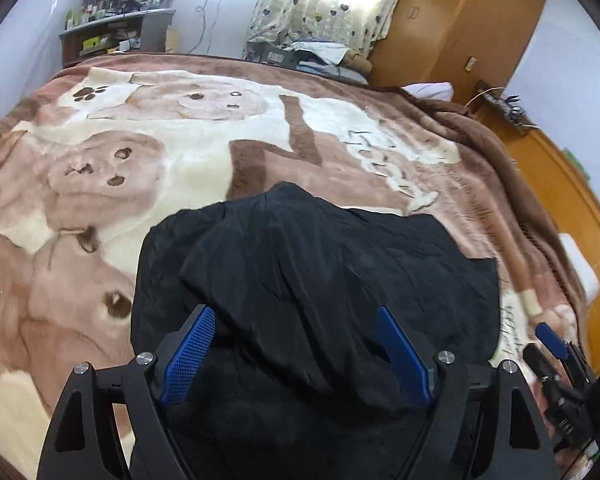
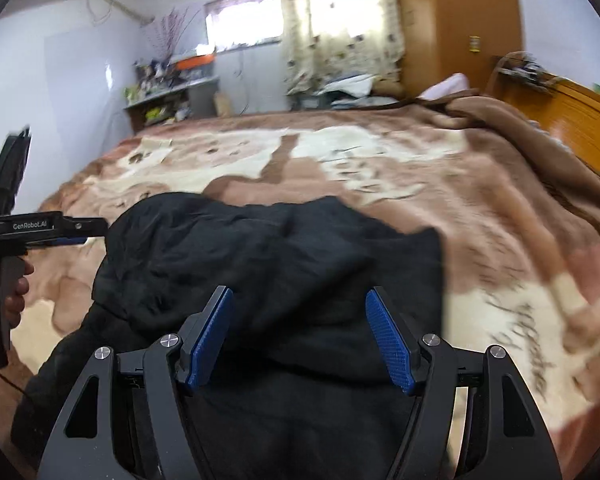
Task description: Fold large clothes
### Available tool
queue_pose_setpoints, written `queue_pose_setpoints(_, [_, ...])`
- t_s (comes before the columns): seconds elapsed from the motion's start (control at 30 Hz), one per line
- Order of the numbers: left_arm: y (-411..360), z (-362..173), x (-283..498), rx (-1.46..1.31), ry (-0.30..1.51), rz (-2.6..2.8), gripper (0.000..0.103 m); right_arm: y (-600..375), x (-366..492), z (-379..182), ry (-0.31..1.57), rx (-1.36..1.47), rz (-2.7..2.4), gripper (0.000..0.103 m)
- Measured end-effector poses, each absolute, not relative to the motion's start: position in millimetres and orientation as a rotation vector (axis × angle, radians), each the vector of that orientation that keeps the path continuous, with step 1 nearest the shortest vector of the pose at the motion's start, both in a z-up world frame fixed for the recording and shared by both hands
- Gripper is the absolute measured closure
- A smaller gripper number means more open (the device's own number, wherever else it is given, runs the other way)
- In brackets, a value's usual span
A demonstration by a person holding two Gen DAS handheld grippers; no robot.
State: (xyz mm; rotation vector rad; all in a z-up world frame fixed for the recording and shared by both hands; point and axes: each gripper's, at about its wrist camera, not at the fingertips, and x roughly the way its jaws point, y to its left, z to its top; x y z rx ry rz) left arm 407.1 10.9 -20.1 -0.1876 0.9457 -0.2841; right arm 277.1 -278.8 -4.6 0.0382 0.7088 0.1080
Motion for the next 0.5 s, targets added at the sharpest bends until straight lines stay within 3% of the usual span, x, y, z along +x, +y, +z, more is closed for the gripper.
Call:
queue_pose_setpoints(0.2, [-3,-30,438,-0.093,0.91,-0.243,0.02,-238,331,-19,0.711,0.063,0.187,0.034])
queue_pose_setpoints(0.37, [5,-83,461,-0.103,1.056,-0.215,0.02,-229,351,-63,0.823,0.009,0.234,0.034])
queue_pose_setpoints(0.5, [12,-113,463,-0.137,1.086,-0.252,0.01,-235,343,-91,0.847,-0.014,0.238,0.034])
